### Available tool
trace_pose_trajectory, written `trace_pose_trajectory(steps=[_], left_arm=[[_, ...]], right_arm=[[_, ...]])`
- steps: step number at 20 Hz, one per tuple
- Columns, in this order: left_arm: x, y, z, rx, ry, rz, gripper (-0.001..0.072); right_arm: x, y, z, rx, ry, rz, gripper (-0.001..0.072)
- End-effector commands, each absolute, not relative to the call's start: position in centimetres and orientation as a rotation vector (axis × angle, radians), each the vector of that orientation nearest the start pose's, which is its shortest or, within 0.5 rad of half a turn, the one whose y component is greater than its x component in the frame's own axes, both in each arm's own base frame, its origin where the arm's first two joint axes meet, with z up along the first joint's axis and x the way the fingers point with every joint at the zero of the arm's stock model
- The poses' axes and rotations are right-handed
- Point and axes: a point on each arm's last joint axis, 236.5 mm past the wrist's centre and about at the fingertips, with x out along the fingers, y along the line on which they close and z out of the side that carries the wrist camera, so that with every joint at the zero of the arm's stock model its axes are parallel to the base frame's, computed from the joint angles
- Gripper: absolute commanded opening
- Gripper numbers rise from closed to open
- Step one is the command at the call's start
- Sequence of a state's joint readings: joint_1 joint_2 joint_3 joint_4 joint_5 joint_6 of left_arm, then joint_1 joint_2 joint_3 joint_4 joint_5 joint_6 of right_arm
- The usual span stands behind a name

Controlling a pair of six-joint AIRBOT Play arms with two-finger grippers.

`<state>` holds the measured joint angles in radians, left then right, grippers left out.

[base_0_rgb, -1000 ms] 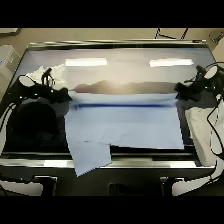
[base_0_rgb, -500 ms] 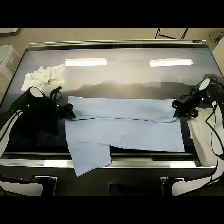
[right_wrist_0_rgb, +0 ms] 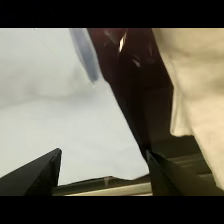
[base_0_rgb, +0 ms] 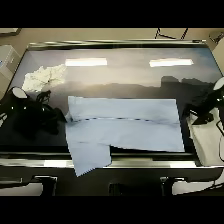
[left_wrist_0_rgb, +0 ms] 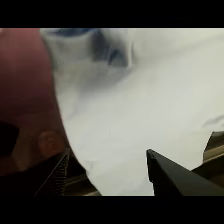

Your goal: Fold the clothes and pants, and hang the long-sleeved shirts on hangers.

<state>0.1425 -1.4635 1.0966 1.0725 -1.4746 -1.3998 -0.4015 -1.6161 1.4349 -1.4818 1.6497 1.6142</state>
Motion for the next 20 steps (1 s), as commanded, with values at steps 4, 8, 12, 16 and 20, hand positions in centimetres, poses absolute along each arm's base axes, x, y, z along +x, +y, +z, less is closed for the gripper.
trace_pose_trajectory(steps=[4, 8, 12, 16, 20], left_arm=[[19.6, -10.3, -9.4, -0.583, 1.784, -0.410, 0.0508], [17.0, -11.6, -10.7, -0.647, 1.820, -0.427, 0.0477], [16.7, -12.8, -11.9, -0.632, 1.811, -0.398, 0.0300], [17.8, -13.2, -12.7, -0.605, 1.769, -0.354, 0.0020], [18.5, -13.1, -12.3, -0.595, 1.743, -0.365, 0.0019]], right_arm=[[24.4, -11.3, -4.5, 0.544, 1.864, -0.290, 0.0629], [23.3, -10.8, -4.6, 0.543, 1.870, -0.291, 0.0628], [22.5, -10.4, -5.2, 0.548, 1.890, -0.285, 0.0628], [20.8, -9.5, -7.3, 0.550, 1.923, -0.271, 0.0630], [20.2, -7.6, -9.8, 0.555, 1.907, -0.159, 0.0629]])
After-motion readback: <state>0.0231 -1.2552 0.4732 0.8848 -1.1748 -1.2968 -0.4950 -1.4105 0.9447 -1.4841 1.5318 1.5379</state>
